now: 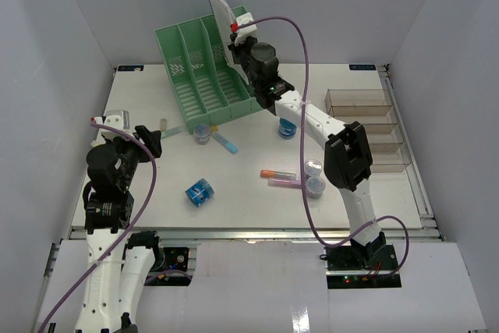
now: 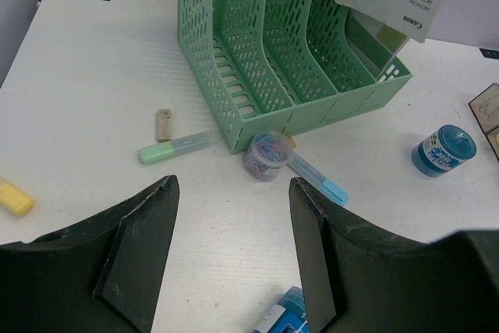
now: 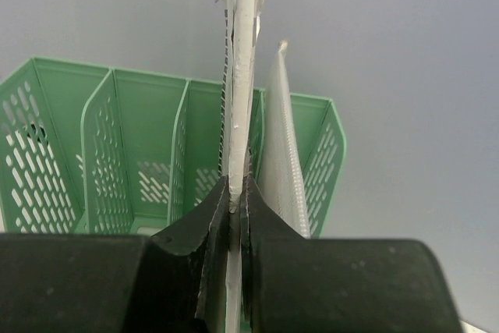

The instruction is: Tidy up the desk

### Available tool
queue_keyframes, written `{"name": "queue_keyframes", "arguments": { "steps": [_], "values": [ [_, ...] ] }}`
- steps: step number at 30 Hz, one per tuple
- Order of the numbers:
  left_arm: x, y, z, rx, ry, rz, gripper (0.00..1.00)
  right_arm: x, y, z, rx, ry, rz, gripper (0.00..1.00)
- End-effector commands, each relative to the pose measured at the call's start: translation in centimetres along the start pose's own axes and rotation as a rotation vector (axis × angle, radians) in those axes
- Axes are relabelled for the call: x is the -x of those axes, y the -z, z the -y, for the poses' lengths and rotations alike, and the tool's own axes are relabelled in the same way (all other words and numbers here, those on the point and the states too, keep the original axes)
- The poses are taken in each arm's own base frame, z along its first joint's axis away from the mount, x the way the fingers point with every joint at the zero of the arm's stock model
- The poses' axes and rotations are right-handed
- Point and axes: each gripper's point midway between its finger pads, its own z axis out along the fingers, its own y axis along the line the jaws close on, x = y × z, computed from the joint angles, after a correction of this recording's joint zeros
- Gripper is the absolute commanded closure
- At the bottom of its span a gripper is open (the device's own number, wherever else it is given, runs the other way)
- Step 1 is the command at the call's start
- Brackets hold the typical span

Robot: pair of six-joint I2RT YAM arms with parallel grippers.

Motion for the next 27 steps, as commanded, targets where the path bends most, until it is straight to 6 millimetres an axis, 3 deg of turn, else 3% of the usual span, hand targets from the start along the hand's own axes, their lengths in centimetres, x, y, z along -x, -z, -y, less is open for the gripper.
{"name": "queue_keyframes", "arguments": {
  "steps": [1,10,27],
  "values": [
    [0.1,-0.1,0.1,-0.003,-0.005,0.001,0.31,5.9,-0.3,-0.3,-0.007,-0.042,0.196,0.92],
    [0.1,0.0,0.3,-0.011,0.006,0.001,0.31,4.1,-0.4,-2.5,0.023,-0.082,0.174,0.92],
    [-0.6,-0.3,-0.3,0.014,-0.006,-0.029,0.31,-0.6,-1.7,-2.9,0.014,-0.118,0.213,0.92]
  ]
}}
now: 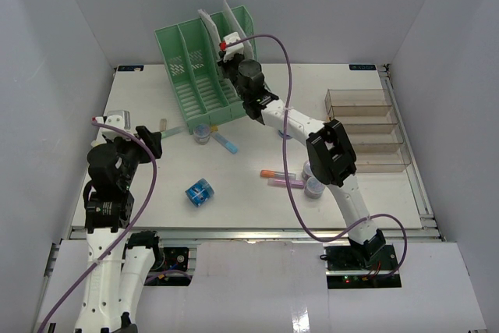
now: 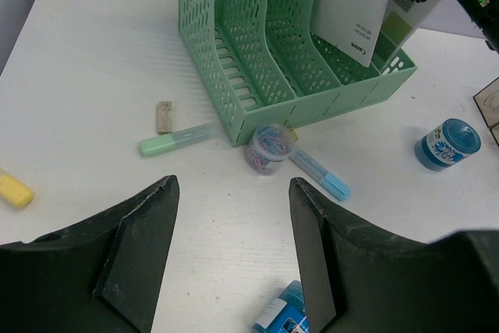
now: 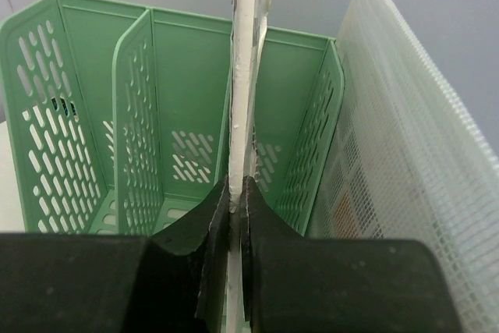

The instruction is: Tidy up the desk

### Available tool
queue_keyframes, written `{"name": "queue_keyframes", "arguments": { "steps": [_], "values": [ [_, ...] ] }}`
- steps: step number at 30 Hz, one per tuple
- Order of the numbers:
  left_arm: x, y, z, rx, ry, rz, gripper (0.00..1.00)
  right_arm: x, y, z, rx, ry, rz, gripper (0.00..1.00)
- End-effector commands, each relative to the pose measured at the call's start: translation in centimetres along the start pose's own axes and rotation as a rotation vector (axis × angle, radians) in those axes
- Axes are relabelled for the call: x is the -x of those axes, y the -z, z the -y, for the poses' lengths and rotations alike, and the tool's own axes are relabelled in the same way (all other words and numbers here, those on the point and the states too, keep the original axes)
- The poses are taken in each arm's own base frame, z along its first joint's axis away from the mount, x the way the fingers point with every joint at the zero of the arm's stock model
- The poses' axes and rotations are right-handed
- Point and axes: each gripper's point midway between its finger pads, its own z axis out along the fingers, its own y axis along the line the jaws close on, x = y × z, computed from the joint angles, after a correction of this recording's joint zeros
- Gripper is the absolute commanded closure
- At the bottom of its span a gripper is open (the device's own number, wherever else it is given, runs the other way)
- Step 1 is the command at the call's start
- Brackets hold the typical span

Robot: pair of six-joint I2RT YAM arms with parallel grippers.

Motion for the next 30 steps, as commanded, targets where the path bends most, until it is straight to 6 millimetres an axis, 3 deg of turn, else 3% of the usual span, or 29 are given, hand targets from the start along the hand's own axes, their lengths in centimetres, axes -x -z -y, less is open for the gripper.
{"name": "queue_keyframes", "arguments": {
  "steps": [1,10,14,15,16,18,20,21,22,24,25,28,30],
  "values": [
    [0.0,-0.2,-0.2,0.009,-0.007,-0.005,0.31,5.8,-0.4,1.6,-0.039,-0.084,0.224,0.92],
    [-0.1,-0.5,-0.3,0.014,-0.003,-0.016,0.31,3.2,-0.6,1.4,-0.02,-0.117,0.236,0.92],
    [-0.3,-0.6,-0.2,0.011,0.004,-0.02,0.31,1.6,0.2,1.1,-0.003,-0.118,0.229,0.92],
    [-0.3,-0.6,-0.2,0.011,0.005,-0.018,0.31,2.0,0.6,1.0,0.002,-0.12,0.262,0.91],
    [-0.3,-0.6,-0.2,0.008,0.006,-0.017,0.31,2.3,1.3,1.0,0.009,-0.112,0.291,0.82],
    [-0.6,-0.7,-0.1,0.004,0.01,-0.022,0.31,0.4,3.2,1.0,0.012,-0.087,0.31,0.54],
    [-0.8,-0.7,0.0,-0.004,0.013,-0.023,0.31,2.1,6.2,1.2,0.012,-0.05,0.456,0.23],
    [-0.9,-0.8,0.1,-0.011,0.013,-0.025,0.31,3.2,7.4,1.2,0.021,-0.029,0.501,0.14],
    [-1.0,-0.9,0.2,-0.021,0.012,-0.028,0.31,4.2,8.1,1.0,0.039,-0.007,0.517,0.11],
    [-1.2,-1.1,0.6,-0.044,0.016,-0.034,0.3,3.7,9.1,0.5,0.075,0.025,0.485,0.05],
    [-1.3,-1.2,0.8,-0.054,0.02,-0.039,0.3,4.9,9.7,0.7,0.08,0.042,0.493,0.03],
    [-1.5,-1.6,1.4,-0.087,0.029,-0.058,0.3,6.3,11.0,0.8,0.11,0.121,0.475,0.06],
    [-1.7,-1.6,1.8,-0.116,0.024,-0.07,0.29,6.0,11.5,0.6,0.139,0.18,0.413,0.09]
  ]
}}
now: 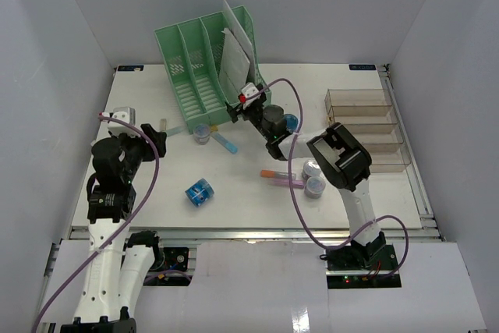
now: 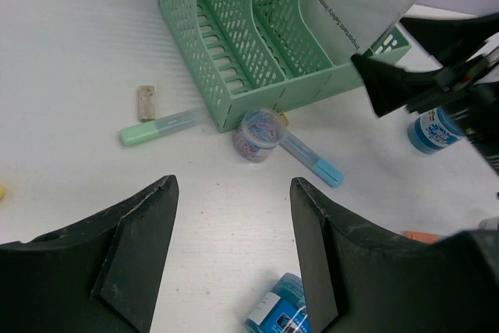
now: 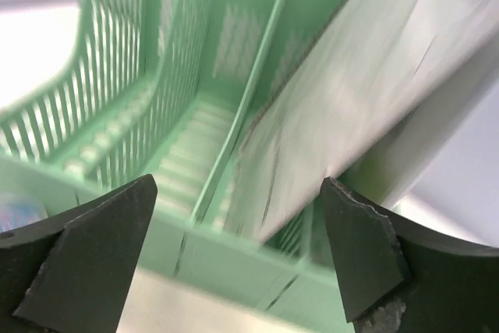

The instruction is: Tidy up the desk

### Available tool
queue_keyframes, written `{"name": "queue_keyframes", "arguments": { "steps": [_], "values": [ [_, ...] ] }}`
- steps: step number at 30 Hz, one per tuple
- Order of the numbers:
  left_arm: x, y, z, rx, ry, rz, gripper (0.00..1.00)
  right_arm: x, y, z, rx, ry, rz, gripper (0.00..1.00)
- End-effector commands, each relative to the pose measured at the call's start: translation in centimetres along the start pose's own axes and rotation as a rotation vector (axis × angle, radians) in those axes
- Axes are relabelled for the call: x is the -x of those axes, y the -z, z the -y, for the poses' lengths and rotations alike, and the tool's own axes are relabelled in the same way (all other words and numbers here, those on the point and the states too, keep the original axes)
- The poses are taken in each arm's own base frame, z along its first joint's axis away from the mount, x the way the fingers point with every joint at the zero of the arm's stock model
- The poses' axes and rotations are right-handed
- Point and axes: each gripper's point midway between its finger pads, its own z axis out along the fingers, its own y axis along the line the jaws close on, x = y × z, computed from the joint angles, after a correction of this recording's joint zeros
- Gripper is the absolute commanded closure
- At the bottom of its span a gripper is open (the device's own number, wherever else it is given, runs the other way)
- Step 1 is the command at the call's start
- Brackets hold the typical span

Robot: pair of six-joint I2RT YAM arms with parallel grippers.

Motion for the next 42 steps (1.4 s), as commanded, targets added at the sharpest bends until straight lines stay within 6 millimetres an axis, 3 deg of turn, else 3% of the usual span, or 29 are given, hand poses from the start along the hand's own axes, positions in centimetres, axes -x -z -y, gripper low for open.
{"name": "queue_keyframes", "arguments": {
  "steps": [1,3,4,5,7,9,11,13,15,19,23,25,28,35,42],
  "values": [
    [-0.3,-0.4,1.7,-0.098,0.002,-0.02,0.29,16.9,2.1,3.5,-0.056,0.158,0.375,0.1],
    [-0.7,-0.5,2.1,-0.129,0.0,-0.036,0.28,16.8,2.6,3.7,-0.04,0.193,0.301,0.1],
    [-0.9,-0.6,2.3,-0.139,0.001,-0.043,0.28,15.1,2.6,3.3,-0.012,0.198,0.207,0.1],
    [-1.1,-0.6,2.4,-0.15,0.001,-0.051,0.27,15.3,2.9,3.6,0.0,0.202,0.166,0.1],
    [-1.6,-0.6,3.1,-0.192,0.001,-0.068,0.26,12.9,3.7,2.2,0.118,0.191,0.015,0.1],
    [-2.1,-0.6,3.7,-0.233,-0.003,-0.086,0.22,12.1,5.4,0.6,0.308,0.128,-0.103,0.1],
    [-2.5,-0.6,4.3,-0.276,-0.008,-0.107,0.18,12.1,8.1,-1.0,0.519,0.028,-0.194,0.1],
    [-3.2,-0.6,5.0,-0.328,-0.016,-0.13,0.03,13.1,12.2,-2.2,0.765,-0.128,-0.282,0.1],
    [-3.4,-0.3,5.5,-0.365,-0.026,-0.139,0.02,14.5,13.4,-1.2,0.812,-0.165,-0.29,0.1],
    [-4.6,0.2,6.5,-0.447,-0.038,-0.161,0.02,10.3,19.8,1.4,0.743,-0.178,-0.547,0.1],
    [-5.4,0.9,7.6,-0.521,-0.013,-0.146,0.02,3.6,24.8,5.1,0.463,-0.087,-0.891,0.1],
    [-6.1,1.2,7.9,-0.537,0.011,-0.15,0.02,1.3,27.1,5.5,0.372,-0.138,-1.04,0.08],
    [-7.3,1.6,7.9,-0.547,0.031,-0.153,0.02,-0.5,29.7,5.2,0.327,-0.185,-1.15,0.08],
    [-7.2,1.9,7.9,-0.542,0.024,-0.131,0.02,-3.9,31.0,6.3,0.147,-0.202,-1.26,0.1],
    [-7.6,1.7,7.6,-0.527,0.028,-0.142,0.02,-7.3,31.7,5.2,0.144,-0.255,-1.357,0.09]
  ]
}}
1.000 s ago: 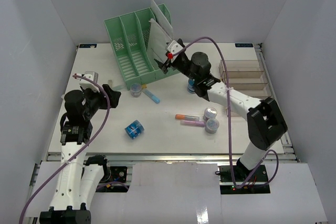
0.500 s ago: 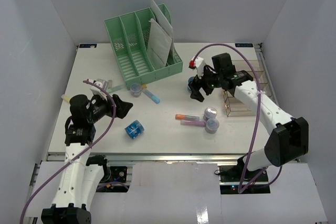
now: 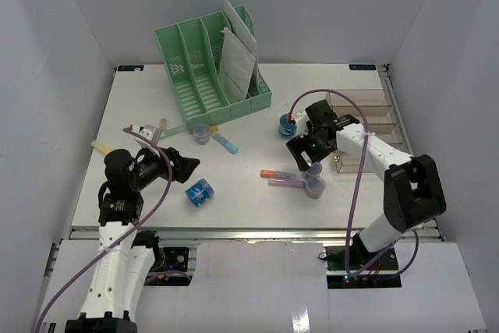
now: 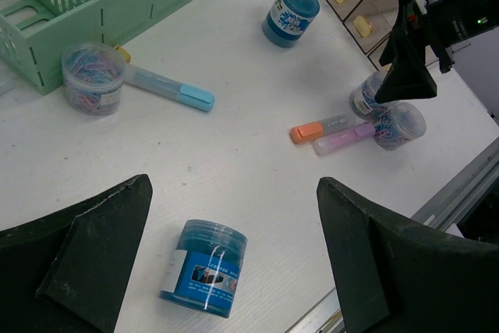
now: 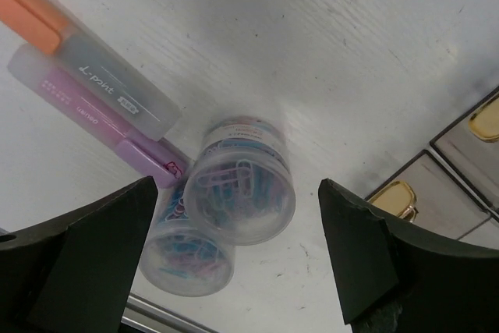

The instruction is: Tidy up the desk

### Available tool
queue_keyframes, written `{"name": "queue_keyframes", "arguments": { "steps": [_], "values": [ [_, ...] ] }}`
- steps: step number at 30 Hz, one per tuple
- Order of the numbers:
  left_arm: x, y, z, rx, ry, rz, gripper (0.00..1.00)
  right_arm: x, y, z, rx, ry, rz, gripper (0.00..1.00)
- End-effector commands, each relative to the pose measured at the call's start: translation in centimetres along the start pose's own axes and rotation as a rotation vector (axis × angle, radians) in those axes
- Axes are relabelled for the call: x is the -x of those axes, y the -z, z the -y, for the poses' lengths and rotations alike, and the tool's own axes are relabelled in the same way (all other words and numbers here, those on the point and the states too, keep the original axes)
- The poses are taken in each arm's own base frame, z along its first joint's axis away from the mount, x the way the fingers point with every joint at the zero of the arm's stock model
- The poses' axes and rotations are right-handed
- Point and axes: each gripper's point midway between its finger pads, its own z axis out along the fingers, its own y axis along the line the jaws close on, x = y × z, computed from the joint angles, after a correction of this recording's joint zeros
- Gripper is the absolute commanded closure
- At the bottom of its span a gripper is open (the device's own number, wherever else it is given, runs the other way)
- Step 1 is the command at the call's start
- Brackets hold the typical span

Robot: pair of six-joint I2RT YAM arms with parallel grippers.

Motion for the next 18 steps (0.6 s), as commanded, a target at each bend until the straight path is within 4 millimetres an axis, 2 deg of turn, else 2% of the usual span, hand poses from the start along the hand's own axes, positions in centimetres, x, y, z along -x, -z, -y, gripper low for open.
{"name": "queue_keyframes", "arguments": {
  "steps": [1,4,5,6,11,12,14,16,18],
  "values": [
    [0.1,-0.1,0.3,-0.015,-0.007,0.007,0.02,-0.5,-1.9,0.8,-0.039,-0.062,-0.041,0.08],
    [0.2,0.0,0.3,-0.015,-0.01,0.011,0.02,-1.1,-2.5,1.5,-0.076,-0.066,-0.069,0.01],
    [0.2,0.0,0.3,-0.015,-0.011,0.011,0.02,-1.1,-2.6,1.6,-0.078,-0.068,-0.071,0.04],
    [0.2,0.0,0.3,-0.014,-0.011,0.012,0.02,-1.1,-2.6,1.6,-0.076,-0.071,-0.071,0.11],
    [0.2,0.0,0.4,-0.016,-0.012,0.012,0.02,-1.1,-2.3,1.8,-0.063,-0.074,-0.064,0.63],
    [0.2,0.0,0.4,-0.016,-0.013,0.013,0.02,-1.0,-2.1,1.9,-0.065,-0.071,-0.056,0.7],
    [0.2,0.0,0.4,-0.015,-0.013,0.014,0.02,-0.2,-1.4,2.3,-0.075,-0.056,-0.024,0.75],
    [0.2,0.0,0.4,-0.016,-0.014,0.014,0.02,1.7,0.0,2.0,-0.044,-0.019,0.058,0.81],
    [0.1,0.0,0.5,-0.02,-0.014,0.011,0.02,4.4,2.3,2.3,-0.036,0.039,0.168,0.91]
  ]
}}
